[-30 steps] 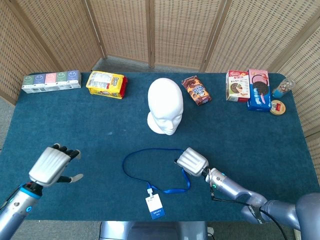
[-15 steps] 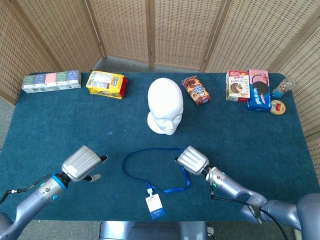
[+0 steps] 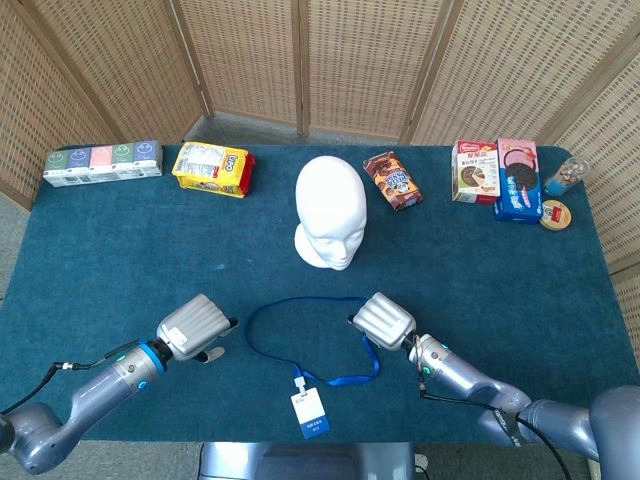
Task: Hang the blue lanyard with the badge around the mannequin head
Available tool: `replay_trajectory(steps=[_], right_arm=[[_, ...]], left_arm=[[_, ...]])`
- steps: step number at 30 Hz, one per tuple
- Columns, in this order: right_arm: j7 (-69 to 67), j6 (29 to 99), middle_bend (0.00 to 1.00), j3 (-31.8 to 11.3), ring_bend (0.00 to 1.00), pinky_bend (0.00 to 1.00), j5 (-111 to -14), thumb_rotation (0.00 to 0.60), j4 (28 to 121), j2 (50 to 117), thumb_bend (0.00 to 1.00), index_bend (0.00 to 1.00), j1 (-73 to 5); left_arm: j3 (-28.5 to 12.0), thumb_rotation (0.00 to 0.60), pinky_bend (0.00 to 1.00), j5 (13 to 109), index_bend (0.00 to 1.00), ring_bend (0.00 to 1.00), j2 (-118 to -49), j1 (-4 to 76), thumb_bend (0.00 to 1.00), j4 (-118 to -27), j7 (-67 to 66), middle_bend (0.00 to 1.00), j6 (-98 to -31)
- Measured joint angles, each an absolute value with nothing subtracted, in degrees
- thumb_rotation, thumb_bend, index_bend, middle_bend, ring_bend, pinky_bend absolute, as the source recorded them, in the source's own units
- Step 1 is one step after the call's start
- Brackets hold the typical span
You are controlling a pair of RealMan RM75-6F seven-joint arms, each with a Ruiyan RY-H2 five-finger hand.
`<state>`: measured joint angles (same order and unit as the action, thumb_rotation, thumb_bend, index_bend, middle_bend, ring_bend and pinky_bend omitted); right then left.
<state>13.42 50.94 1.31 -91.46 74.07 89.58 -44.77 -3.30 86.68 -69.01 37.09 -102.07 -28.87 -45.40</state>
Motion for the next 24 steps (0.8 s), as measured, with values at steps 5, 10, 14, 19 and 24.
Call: replay_trajectory(steps=[5,10,14,19,24], right_arm=[[13.5,50.8,1.0,1.2,1.0,1.0,-91.1,0.6,73.8,89.8,0.48,0.6,-44.7],[13.6,50.6,1.0,1.1,1.0,1.0,-90.9,0.6,73.5,90.1,0.48,0.6,-44.8],[13.6,50.4,1.0,0.9,1.0,1.0,-90.6,0.6,73.4,90.1,0.48,0.6,-44.8],[13.5,50.4,1.0,0.9,1.0,1.0,-90.4,0.6,73.3,90.2,0.49,0.61,-44.8],[13.4,50.6,1.0,0.8,1.0,1.0,-90.2,0.6,73.2,90.2,0.49,0.61,-44.6]], left_arm=[[-3.1,0.455,1.0,85.0,0.52,1.0,-70.2,38.6,0.3,-99.9,-30.0,1.0,-44.0],[-3.0,0.455,1.0,83.4,0.51,1.0,-71.5,40.3,0.3,-97.8,-31.2,1.0,-42.6],[-2.9,0.454,1.0,82.4,0.51,1.0,-72.9,41.7,0.3,-96.1,-32.6,1.0,-41.7],[-2.8,0.458,1.0,81.4,0.52,1.0,-74.9,43.4,0.3,-94.6,-34.5,1.0,-41.1],[-2.2,0.463,1.0,82.1,0.51,1.0,-76.4,44.6,0.3,-93.1,-36.8,1.0,-41.1]])
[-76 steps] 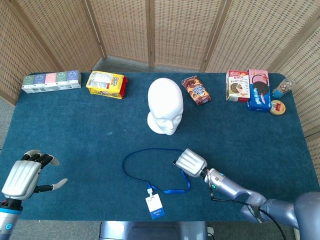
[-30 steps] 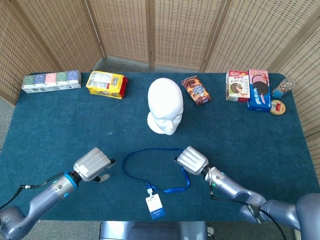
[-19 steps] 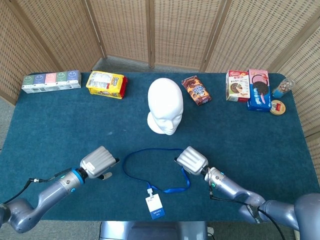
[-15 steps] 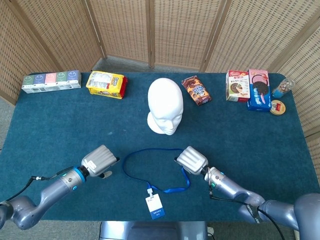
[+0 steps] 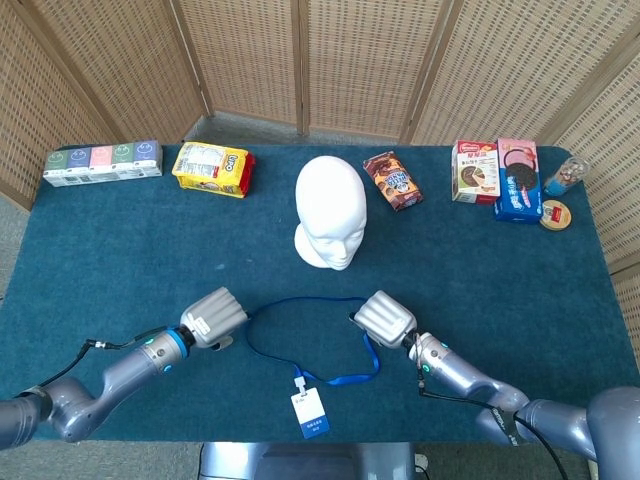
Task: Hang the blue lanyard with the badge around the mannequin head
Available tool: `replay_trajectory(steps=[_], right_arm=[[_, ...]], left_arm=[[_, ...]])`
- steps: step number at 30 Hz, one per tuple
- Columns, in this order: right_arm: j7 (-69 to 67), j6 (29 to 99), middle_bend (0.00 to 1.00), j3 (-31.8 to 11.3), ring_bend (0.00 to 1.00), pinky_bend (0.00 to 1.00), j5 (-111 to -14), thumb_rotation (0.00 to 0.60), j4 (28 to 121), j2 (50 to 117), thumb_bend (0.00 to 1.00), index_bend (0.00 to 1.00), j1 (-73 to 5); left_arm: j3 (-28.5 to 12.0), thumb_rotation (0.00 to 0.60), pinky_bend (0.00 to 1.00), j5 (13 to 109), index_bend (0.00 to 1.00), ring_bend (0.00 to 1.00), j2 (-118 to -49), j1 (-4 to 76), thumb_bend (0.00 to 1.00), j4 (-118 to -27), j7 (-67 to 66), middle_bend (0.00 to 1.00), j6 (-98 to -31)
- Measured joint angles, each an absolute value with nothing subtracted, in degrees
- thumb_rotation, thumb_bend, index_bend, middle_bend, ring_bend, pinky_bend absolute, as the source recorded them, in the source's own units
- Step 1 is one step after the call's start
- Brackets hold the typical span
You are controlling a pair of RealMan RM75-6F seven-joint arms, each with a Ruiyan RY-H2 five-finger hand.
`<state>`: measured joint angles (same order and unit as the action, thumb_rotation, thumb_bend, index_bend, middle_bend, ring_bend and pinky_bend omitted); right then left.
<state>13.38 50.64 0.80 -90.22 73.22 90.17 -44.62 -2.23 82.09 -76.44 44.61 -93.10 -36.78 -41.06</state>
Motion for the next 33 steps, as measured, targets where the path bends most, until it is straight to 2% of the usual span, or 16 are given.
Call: replay_trajectory(steps=[12,33], right_arm=[[12.9,50.6,1.0,0.7,1.0,1.0,-89.9,0.6,72.9,90.3,0.48,0.61,-44.5],[11.3,50.5,1.0,0.7,1.0,1.0,-89.6,0.6,71.2,91.3,0.49,0.62,-44.5]], left_arm=[[-0.3,0.49,1.0,87.3,0.52,1.0,-80.0,45.8,0.3,-88.2,-34.7,1.0,-44.0],[2.4,0.485,1.0,92.6,0.51,1.0,-85.1,46.7,0.3,-80.8,-29.1,1.0,-46.8]])
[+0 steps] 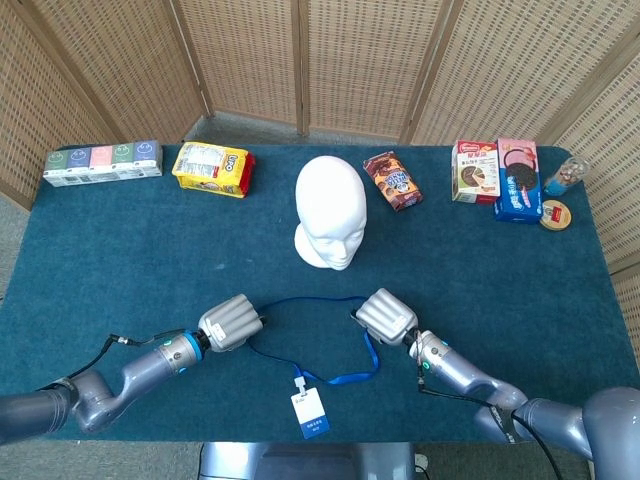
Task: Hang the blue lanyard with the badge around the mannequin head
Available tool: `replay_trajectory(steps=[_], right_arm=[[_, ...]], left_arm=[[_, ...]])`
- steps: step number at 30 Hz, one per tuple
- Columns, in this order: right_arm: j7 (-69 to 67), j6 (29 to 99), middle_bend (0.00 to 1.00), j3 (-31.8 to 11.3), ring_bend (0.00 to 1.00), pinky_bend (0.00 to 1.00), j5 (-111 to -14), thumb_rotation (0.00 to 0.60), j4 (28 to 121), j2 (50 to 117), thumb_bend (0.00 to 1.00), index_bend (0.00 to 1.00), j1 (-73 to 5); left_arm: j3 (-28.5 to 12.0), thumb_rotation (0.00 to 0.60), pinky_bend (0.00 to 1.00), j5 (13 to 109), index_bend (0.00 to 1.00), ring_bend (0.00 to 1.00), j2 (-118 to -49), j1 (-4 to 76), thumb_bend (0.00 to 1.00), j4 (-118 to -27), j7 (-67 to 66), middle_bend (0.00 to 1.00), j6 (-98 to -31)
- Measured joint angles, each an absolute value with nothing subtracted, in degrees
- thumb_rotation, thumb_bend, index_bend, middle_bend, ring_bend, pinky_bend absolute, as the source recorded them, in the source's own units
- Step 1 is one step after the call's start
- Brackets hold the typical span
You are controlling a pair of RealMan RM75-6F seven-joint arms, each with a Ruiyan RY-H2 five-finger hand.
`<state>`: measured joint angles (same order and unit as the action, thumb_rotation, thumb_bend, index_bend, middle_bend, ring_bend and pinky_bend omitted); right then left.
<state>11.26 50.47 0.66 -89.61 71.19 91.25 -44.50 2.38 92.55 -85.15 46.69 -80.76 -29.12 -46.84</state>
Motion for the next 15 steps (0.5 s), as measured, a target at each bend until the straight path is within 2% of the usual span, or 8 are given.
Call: replay_trajectory(steps=[15], right_arm=[[10.7,51.1,1.0,0.6,1.0,1.0,-89.4,0.6,71.3,91.0,0.49,0.63,-44.0]], left_arm=[[2.7,0.487,1.0,91.9,0.51,1.0,-87.0,46.8,0.3,-79.2,-29.2,1.0,-46.7]])
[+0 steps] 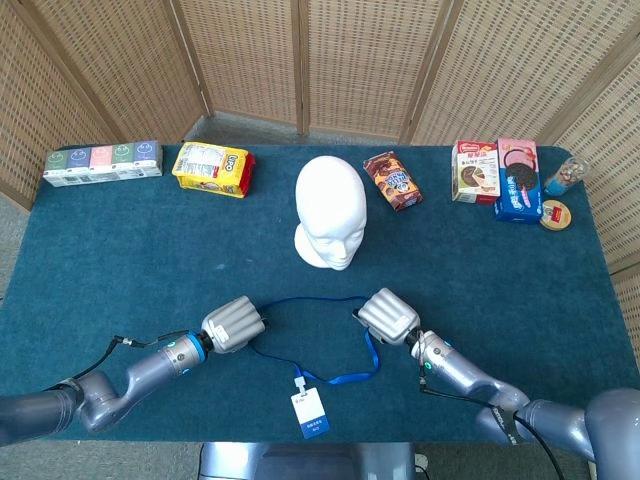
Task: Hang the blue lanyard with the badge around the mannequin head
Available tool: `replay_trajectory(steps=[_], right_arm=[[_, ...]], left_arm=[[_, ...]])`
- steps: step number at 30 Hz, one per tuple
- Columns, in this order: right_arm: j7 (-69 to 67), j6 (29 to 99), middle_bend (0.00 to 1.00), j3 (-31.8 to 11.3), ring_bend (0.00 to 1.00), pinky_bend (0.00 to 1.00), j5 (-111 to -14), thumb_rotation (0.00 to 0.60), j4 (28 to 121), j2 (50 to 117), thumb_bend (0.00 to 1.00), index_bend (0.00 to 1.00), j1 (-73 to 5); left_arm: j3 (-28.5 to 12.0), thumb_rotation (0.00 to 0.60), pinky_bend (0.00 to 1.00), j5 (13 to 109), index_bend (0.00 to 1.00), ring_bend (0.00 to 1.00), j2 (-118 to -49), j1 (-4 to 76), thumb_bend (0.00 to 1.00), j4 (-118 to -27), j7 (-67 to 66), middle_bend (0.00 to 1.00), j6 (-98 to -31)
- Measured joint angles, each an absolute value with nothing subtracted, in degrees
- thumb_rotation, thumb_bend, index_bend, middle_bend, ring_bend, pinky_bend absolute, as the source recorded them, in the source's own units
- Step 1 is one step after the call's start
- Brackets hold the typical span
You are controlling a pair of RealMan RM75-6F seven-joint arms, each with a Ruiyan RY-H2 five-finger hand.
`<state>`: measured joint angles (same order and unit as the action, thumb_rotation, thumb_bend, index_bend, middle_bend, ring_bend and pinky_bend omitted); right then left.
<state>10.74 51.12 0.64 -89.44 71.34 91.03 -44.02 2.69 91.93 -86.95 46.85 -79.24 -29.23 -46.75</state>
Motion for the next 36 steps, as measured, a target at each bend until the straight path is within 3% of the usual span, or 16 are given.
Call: replay_trajectory(steps=[8,36], right_arm=[[10.9,51.0,1.0,0.5,1.0,1.0,-89.4,0.6,71.3,91.1,0.49,0.63,-44.1],[9.8,50.8,1.0,0.3,1.0,1.0,-89.1,0.6,70.6,91.5,0.48,0.67,-44.1]], left_arm=[[2.7,0.524,1.0,91.1,0.51,1.0,-87.1,47.0,0.3,-79.3,-29.2,1.0,-46.3],[2.5,0.533,1.0,88.5,0.56,1.0,-86.9,47.1,0.4,-80.0,-28.7,1.0,-46.1]])
